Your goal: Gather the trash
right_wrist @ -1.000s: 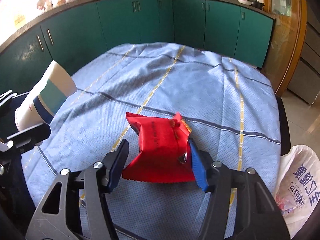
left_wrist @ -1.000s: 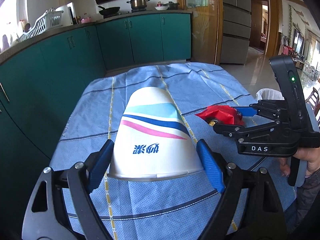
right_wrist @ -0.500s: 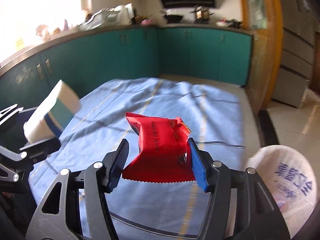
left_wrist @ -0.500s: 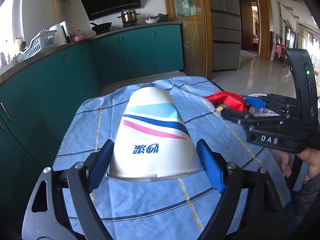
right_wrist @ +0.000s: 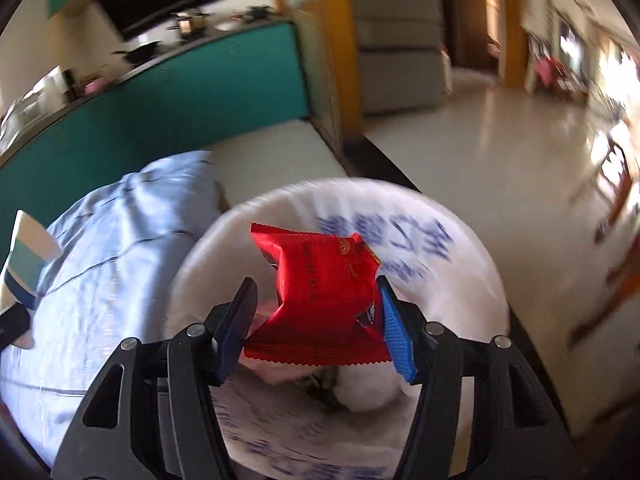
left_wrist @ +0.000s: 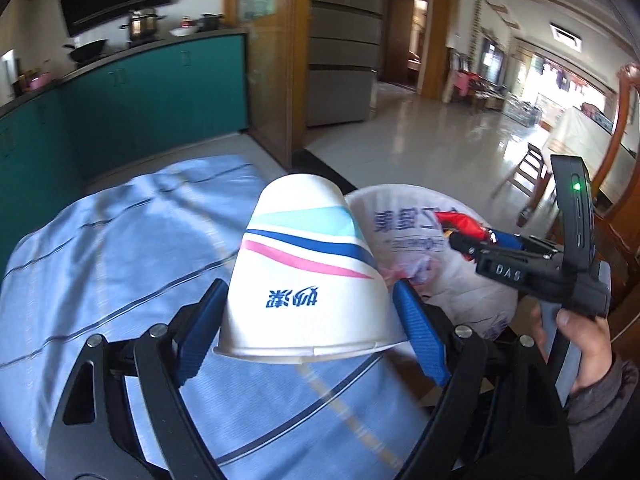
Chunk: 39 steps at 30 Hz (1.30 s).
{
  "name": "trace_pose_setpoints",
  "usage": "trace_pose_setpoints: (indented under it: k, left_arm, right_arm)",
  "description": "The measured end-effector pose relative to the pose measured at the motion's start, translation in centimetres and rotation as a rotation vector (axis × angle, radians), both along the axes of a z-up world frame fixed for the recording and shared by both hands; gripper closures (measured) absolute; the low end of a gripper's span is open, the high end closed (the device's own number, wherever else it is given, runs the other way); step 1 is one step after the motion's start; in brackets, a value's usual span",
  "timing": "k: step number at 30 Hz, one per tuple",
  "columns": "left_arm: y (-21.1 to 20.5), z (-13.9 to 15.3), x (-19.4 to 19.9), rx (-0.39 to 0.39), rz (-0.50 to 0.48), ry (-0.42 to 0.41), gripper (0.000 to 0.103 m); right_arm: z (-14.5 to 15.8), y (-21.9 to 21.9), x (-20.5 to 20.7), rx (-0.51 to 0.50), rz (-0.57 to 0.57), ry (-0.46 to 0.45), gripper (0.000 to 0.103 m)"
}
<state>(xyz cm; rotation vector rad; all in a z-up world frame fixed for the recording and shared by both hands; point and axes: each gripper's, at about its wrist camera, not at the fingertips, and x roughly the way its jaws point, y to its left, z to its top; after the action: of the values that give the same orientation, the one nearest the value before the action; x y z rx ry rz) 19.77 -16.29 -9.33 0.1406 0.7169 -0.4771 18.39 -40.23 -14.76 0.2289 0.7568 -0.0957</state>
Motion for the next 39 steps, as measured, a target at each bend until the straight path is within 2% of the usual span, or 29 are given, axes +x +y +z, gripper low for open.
trace_pose_setpoints:
  k: [6,9,10,12,13,15,18,21,22,23,25,27,28,31,36,39]
  left_arm:
    - [-8.4,-2.7,2.5,0.011,-0.151,0.048,0.016]
    - [-10.4,-3.5,3.1,0.048,-0.144,0.011,0.014]
    - [-10.4,-3.6,3.3,0.059,-0.134,-0.002,0.009]
    - [-9.6,-3.5,3.2,0.072,-0.100,-0.026,0.006]
    - [-8.8,-3.3,3.1,0.080,-0.072,-0.037,0.006]
    - [-6.3,-2.6,2.7,0.071,-0.015,-0.063,0.006]
    - [-2.2,-1.5,1.1,0.052,0.079,-0.096,0.005]
    - [1.3,0.2,-1.4,0.052,0.152,-0.118,0.003]
    - [2.4,0.9,-2.4,0.060,0.169,-0.123,0.003]
    - [3.3,1.5,-3.3,0.066,0.184,-0.127,0.003]
    - [4.9,3.3,-5.3,0.074,0.219,-0.136,0.003]
    - [6.7,5.3,-7.9,0.057,0.259,-0.168,0.003]
    - [7.5,6.3,-9.4,0.037,0.277,-0.194,0.003]
    - [8.9,8.3,-13.6,0.013,0.295,-0.241,0.003]
    - [9.7,9.9,-17.2,0.035,0.281,-0.268,0.003]
    - [10.4,10.6,-18.3,0.028,0.292,-0.278,0.003]
  right_arm:
    - [-0.4,-2.5,-0.4,0.030,-0.074,-0.011,0.043]
    - [-0.7,-3.5,-0.3,0.029,-0.103,-0.002,0.041]
    - [-0.8,-3.5,-0.1,0.014,-0.114,0.003,0.038]
    - [-0.8,-3.1,0.0,-0.008,-0.125,0.001,0.033]
    - [-0.6,-3.0,-0.1,-0.013,-0.125,-0.010,0.027]
    - [0.0,-3.0,-0.5,-0.007,-0.125,-0.045,0.023]
    - [1.3,-2.9,-1.7,-0.009,-0.146,-0.147,0.017]
    - [3.7,-0.9,-5.2,-0.066,-0.174,-0.279,0.011]
    - [4.3,-0.1,-6.3,-0.073,-0.174,-0.293,0.005]
    - [5.2,1.0,-8.0,-0.072,-0.169,-0.311,0.003]
    - [7.0,3.1,-10.7,-0.070,-0.151,-0.320,0.003]
    - [9.2,5.3,-13.2,-0.110,-0.151,-0.312,0.003]
    - [10.8,6.8,-15.3,-0.149,-0.162,-0.345,0.003]
    - [13.0,9.3,-19.3,-0.202,-0.181,-0.399,0.003]
    - [13.0,10.5,-21.8,-0.195,-0.162,-0.344,0.003]
    - [13.2,11.1,-22.7,-0.231,-0.175,-0.332,0.003]
